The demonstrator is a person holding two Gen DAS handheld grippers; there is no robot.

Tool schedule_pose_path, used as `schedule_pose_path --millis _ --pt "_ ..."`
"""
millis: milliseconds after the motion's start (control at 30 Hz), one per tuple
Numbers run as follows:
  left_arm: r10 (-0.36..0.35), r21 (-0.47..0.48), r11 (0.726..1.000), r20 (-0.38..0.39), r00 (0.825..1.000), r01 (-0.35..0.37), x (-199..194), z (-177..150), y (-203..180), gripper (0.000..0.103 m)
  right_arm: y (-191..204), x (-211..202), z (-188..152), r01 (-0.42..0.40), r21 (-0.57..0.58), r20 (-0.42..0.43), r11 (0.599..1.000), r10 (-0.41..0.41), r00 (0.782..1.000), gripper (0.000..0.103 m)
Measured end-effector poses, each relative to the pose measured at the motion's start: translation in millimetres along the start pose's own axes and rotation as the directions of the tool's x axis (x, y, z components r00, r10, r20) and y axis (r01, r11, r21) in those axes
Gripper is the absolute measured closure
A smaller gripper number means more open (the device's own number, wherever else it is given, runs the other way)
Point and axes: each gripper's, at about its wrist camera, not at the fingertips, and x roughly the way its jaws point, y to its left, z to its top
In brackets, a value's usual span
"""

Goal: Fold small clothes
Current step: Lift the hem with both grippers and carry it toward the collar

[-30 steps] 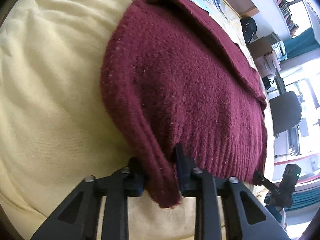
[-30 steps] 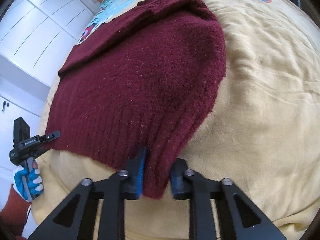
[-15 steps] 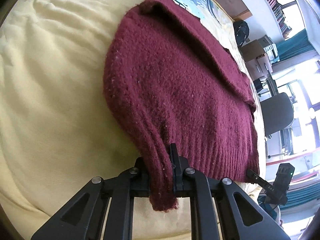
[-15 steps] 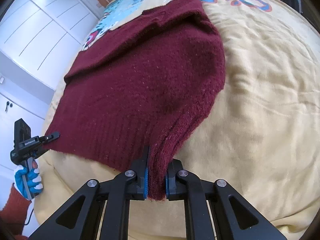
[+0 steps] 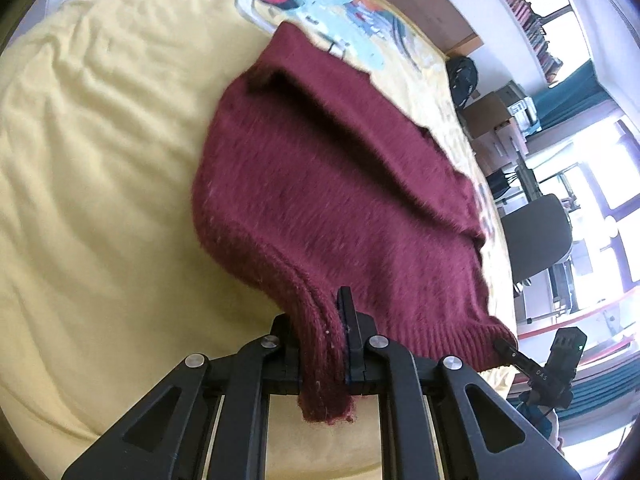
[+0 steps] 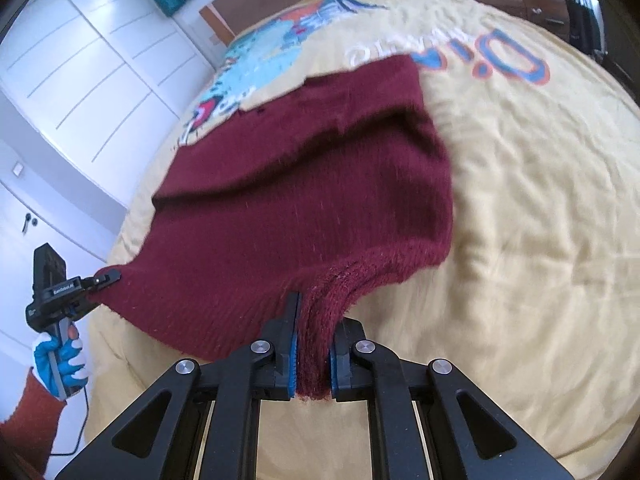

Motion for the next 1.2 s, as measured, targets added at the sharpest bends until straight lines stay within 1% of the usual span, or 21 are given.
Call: schedule_pose_path --millis 133,367,467,567,667,800,900,1000,1133,1200 --pt "-0.022 0.029 0.999 0.039 0.999 0.021 -5.5 23.5 -17.1 0.093 1.7 -11.5 19.9 -0.003 -0.006 0.046 1.000 0.004 0.999 0.092" --pt "-0.051 0.090 0.995 0.114 0.992 0.041 -16.6 71.7 -43.3 0.093 9.6 -21.2 75.3 0.021 -0.043 0.124 0.999 -0.015 0.992 0.092" --pt "-0.051 0.116 0.993 0.141 0.989 0.034 -15.2 95.7 -54.2 0.093 11.5 -21.7 103.1 0.025 -0.050 0.159 0.998 -0.017 0.987 0.092" --pt "-0.043 0.124 0.992 0.162 0.986 0.023 -11.7 115.9 -55.2 0.093 14.9 -13.8 130.9 0.032 -0.055 0.188 0.998 -0.021 0.982 0.092" --pt "-0.028 0.123 0.992 0.177 0.984 0.006 -2.6 137.0 -55.2 0.093 14.1 -2.6 156.1 0.034 -0.053 0.200 0.998 -0.023 0.980 0.092" --pt "0.010 0.115 0.993 0.181 0.983 -0.031 15.6 162.3 -48.8 0.093 7.2 27.3 184.7 0.055 -0.031 0.191 0.998 -0.048 0.980 0.092" --pt "0.047 0.101 0.993 0.167 0.985 -0.064 39.9 183.0 -40.8 0.093 -4.1 56.2 199.8 0.072 0.003 0.164 0.997 -0.071 0.984 0.092" --pt "0.076 0.081 0.993 0.144 0.987 -0.089 64.3 194.7 -30.5 0.093 -16.7 82.1 207.9 0.098 0.034 0.132 0.995 -0.102 0.986 0.091" --pt "0.143 0.077 0.985 0.098 0.985 -0.151 101.9 208.0 -18.8 0.093 -32.0 113.7 215.9 0.130 0.069 0.089 0.989 -0.136 0.987 0.091" --pt "0.183 0.077 0.979 0.077 0.980 -0.189 119.9 213.8 -11.8 0.092 -38.3 125.4 220.8 0.137 0.082 0.078 0.987 -0.143 0.987 0.091"
